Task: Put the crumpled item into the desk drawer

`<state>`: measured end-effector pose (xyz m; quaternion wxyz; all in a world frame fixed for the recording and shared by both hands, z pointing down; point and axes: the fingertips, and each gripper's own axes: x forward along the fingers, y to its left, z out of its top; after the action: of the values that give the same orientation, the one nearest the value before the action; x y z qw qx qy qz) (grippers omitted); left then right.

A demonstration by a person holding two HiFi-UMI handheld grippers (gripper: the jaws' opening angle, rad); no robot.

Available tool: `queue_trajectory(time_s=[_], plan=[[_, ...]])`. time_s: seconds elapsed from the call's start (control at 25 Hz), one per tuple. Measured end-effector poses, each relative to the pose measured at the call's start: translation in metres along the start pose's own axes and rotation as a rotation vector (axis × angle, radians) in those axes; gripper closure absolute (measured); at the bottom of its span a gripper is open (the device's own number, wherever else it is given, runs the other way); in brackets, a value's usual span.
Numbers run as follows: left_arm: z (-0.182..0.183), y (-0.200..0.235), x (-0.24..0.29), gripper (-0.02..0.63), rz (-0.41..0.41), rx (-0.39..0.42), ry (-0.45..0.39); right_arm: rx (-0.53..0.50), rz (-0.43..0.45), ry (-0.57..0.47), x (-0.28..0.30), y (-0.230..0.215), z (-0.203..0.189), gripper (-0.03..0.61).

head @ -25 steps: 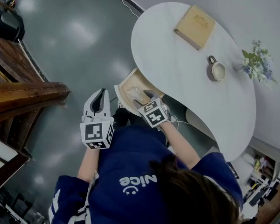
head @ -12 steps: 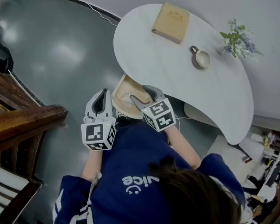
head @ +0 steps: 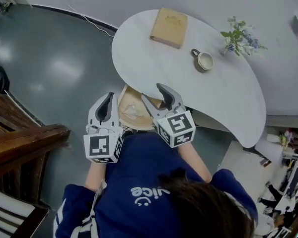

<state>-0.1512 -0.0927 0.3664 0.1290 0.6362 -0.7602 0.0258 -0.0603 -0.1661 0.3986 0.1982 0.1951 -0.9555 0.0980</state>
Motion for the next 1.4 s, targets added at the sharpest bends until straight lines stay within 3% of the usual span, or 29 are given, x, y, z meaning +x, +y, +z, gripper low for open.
queue_trajectory(time_s=[0.28, 0.48, 0.8, 1.0, 1.4], plan=[[0.040, -0.021, 0.001, 0.601, -0.071, 0.060, -0.074, -0.022, -0.086, -0.176, -0.032, -0.010, 0.051, 0.326], [0.065, -0.033, 0.001, 0.601, -0.109, 0.079, -0.122, -0.043, -0.143, -0.283, -0.057, -0.009, 0.082, 0.365], [0.066, -0.054, -0.002, 0.601, -0.173, 0.067, -0.121, -0.052, -0.141, -0.297, -0.074, -0.003, 0.084, 0.441], [0.065, -0.057, -0.010, 0.601, -0.172, 0.066, -0.129, -0.037, -0.159, -0.297, -0.079, -0.001, 0.077, 0.551], [0.066, -0.055, -0.021, 0.601, -0.164, 0.065, -0.133, -0.003, -0.197, -0.308, -0.089, -0.001, 0.073, 0.571]])
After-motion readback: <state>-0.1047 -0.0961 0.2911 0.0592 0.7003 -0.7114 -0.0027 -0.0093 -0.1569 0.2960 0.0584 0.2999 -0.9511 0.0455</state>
